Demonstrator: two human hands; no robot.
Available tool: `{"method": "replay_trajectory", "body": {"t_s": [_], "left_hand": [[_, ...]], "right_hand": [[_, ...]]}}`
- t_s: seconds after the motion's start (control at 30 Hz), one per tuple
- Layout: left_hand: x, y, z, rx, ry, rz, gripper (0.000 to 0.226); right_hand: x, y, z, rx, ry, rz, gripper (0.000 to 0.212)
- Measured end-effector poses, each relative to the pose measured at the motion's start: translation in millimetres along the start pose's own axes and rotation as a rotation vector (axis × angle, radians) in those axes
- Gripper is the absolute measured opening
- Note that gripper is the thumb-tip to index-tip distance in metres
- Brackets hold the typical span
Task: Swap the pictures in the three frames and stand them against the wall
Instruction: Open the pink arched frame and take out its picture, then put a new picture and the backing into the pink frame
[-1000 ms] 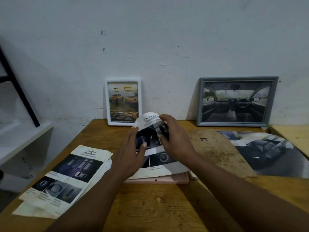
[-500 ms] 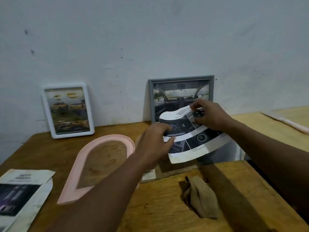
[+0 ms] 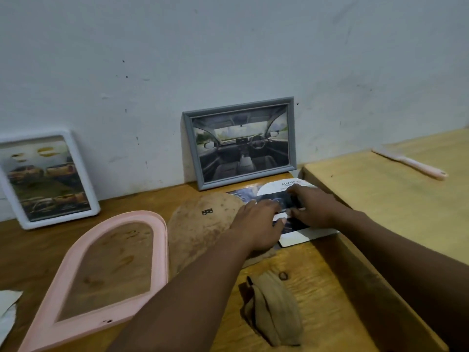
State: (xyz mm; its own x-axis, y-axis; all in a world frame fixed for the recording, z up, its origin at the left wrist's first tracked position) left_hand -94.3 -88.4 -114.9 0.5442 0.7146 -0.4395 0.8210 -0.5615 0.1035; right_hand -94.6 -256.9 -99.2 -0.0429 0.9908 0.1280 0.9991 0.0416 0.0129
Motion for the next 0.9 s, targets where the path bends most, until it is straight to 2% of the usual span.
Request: {"method": "replay_trajectory", "body": {"t_s": [0.17, 0.33, 0.5, 0.73, 0.9], "left_hand": [[3, -19, -17, -0.028, -0.077, -0.017, 0.045], [19, -52, -55, -0.072, -0.02, -0.08, 0.052], [69, -127, -116, -0.174, -0.009, -0.257, 0.054], [165, -300, -173, -0.4, -0.081, -0.676, 0.053], [227, -421, -188, -0.515, -0.035, -0.857, 0.053]], "right_hand": [[13, -7, -9, -0.004, -0.001, 0.033, 0.065], [69, -8, -34, -0.021, 0.172, -0.053, 0.057], [185, -8, -46, -0.026, 0.282, -0.255, 0.047], [380, -43, -15, 0.073, 0.353, -0.481, 0.049], [486, -91, 26, 0.167, 0.251, -0.674, 0.052]]}}
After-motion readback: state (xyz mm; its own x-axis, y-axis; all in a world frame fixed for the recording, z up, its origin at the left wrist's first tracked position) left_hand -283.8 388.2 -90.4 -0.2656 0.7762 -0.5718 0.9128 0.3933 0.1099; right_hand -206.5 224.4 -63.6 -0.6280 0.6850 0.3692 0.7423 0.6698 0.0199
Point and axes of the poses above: each hand's wrist, its own y-axis towards the middle knuckle, its own z-axis out of the palm, x = y × z, the point moved 3 cm from there along y, towards the middle knuckle, and after that the axes turned 9 degrees about -y, right-handed, at the moved point
